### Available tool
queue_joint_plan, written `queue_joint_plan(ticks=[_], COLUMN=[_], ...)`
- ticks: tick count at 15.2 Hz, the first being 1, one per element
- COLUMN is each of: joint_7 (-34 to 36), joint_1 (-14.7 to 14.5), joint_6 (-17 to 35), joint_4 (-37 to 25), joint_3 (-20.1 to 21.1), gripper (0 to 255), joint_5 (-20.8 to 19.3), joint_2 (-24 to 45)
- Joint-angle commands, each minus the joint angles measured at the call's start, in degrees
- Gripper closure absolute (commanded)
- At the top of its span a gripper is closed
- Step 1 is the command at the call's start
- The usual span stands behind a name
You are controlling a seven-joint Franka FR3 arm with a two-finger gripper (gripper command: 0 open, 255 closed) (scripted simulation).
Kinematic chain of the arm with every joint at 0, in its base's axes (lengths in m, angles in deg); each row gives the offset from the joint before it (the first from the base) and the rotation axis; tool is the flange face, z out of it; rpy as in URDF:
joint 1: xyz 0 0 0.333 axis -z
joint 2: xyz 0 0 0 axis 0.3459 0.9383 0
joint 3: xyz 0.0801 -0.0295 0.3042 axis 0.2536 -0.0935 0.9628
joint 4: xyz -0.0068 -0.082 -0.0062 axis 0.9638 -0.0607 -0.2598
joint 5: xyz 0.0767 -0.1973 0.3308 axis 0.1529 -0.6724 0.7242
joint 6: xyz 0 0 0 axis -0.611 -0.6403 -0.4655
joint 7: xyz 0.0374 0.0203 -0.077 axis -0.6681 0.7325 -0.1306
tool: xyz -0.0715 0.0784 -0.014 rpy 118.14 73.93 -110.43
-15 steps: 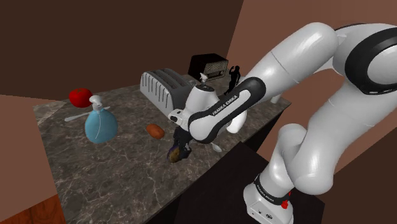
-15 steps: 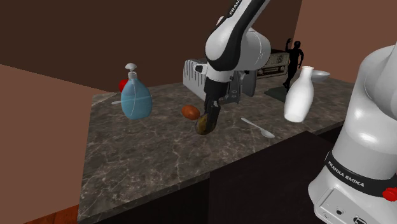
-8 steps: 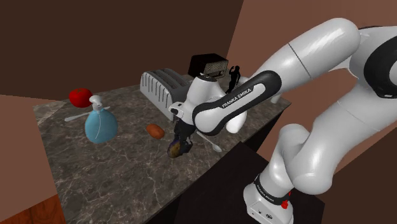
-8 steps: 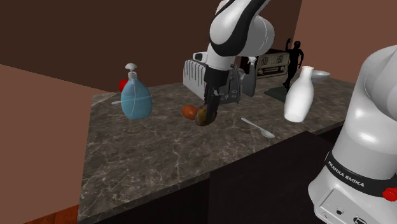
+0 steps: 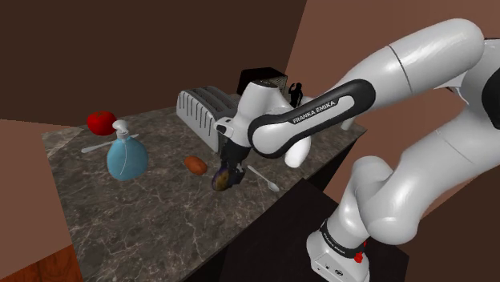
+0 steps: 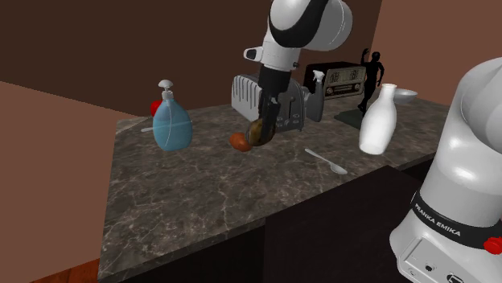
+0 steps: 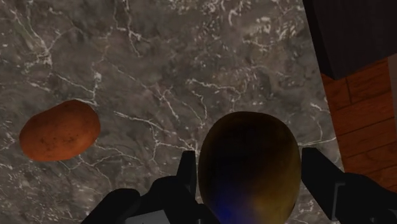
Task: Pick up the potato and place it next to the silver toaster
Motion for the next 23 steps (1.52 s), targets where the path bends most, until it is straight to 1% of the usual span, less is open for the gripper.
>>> queue_joint_plan(ticks=[1,12,23], joint_7=[0.6,3.0,4.6], joint_1=[0.3,1.4,1.9], joint_6=[-2.1,-12.3,-21.8], joint_4=[-0.6,-5.0,-10.8], joint_3=[0.2,0.9,1.2], gripper=[255,255,255], joint_5=[-0.6,-2.7,-3.8], joint_2=[-1.5,-7.5,-11.2])
